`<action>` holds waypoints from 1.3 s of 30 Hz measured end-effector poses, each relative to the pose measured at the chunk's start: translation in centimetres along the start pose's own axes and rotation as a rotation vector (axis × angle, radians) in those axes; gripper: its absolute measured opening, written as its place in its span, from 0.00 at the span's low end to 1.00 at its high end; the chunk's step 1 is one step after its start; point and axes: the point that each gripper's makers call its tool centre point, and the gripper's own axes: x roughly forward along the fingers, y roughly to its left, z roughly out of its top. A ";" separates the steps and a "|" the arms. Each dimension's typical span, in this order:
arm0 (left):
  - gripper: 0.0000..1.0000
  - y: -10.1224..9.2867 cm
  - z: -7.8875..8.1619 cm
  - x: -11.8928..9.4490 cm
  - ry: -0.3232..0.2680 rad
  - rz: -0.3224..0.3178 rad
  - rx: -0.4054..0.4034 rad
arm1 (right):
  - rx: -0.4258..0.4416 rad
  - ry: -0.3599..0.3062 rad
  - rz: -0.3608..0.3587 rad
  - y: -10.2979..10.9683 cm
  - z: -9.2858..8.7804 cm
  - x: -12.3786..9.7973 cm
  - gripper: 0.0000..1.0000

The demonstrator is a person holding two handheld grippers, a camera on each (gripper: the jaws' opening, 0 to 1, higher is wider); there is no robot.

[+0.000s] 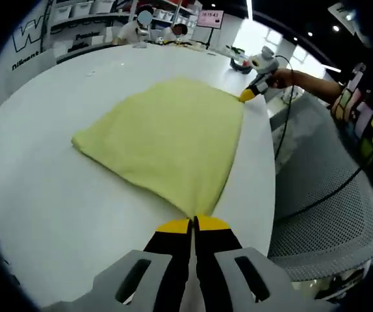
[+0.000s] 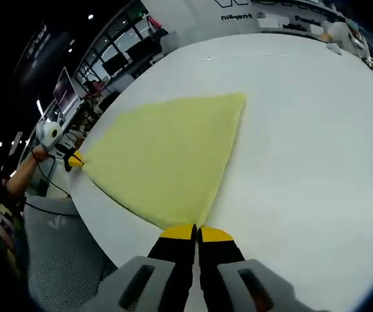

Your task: Fold the garment on the visible template until the final outline fits inside the template.

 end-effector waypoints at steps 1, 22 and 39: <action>0.00 -0.1 0.0 0.0 0.000 -0.003 -0.002 | -0.003 0.003 0.000 0.1 0.0 0.0 0.00; 0.43 2.7 6.3 -6.6 -0.431 0.433 -0.256 | -0.011 -0.336 -0.151 -0.2 6.3 -3.6 0.22; 0.89 2.2 8.5 -7.5 -0.613 0.597 -0.414 | -0.038 -0.426 -0.247 0.4 7.5 -3.7 0.64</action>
